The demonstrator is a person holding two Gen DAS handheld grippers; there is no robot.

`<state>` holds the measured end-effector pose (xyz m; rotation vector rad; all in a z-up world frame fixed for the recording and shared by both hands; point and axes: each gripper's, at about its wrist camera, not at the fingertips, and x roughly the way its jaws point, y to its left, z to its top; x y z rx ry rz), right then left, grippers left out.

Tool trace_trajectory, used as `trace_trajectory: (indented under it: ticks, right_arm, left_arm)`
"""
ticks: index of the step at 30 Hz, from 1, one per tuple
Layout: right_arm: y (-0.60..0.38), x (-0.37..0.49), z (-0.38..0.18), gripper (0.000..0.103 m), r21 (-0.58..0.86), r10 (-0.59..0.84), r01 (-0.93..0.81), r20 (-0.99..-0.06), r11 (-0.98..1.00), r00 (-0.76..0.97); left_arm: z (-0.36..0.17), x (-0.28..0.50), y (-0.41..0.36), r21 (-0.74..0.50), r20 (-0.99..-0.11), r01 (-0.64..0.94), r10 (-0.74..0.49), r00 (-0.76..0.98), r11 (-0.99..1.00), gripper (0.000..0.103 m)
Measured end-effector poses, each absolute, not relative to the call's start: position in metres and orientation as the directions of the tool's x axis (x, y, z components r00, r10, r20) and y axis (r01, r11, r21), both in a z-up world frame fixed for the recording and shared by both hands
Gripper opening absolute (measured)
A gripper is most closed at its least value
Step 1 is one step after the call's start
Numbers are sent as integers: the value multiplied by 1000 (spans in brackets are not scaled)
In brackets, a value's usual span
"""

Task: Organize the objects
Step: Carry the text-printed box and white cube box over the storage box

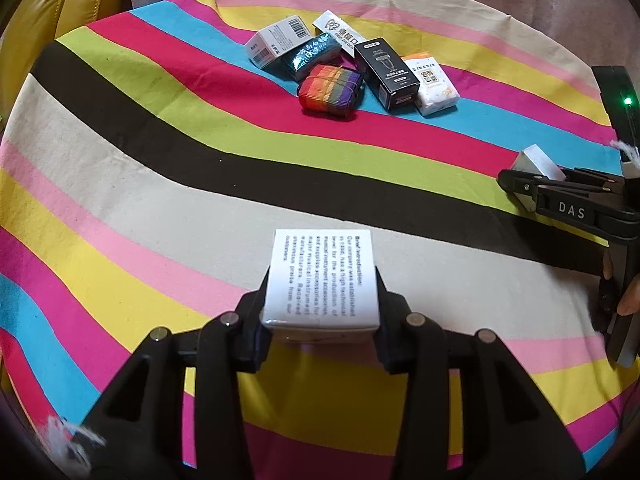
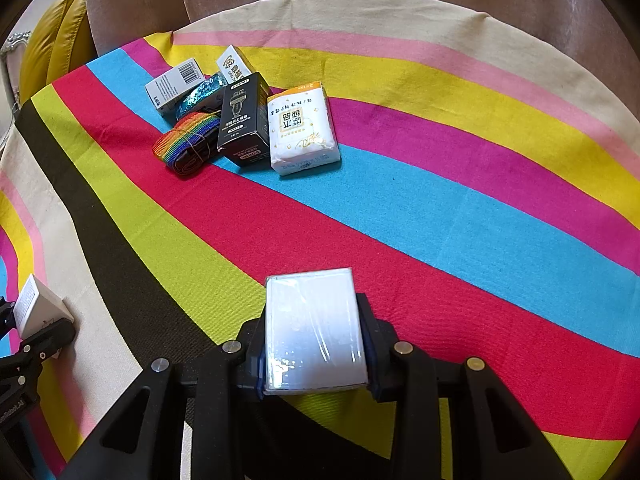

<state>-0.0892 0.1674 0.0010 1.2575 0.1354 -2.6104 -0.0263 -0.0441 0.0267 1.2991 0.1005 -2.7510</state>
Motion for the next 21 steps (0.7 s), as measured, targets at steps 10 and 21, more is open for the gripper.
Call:
trace_trajectory:
  ticks: [10, 21]
  right_arm:
    - [169, -74, 1, 36, 7, -132, 204, -783, -979, -608]
    - [165, 33, 9, 36, 87, -155, 138, -762, -987, -629]
  left_arm:
    - [26, -25, -49, -34, -772, 146, -67, -632, -989, 46]
    - [25, -24, -45, -3, -772, 174, -108, -627, -985, 47]
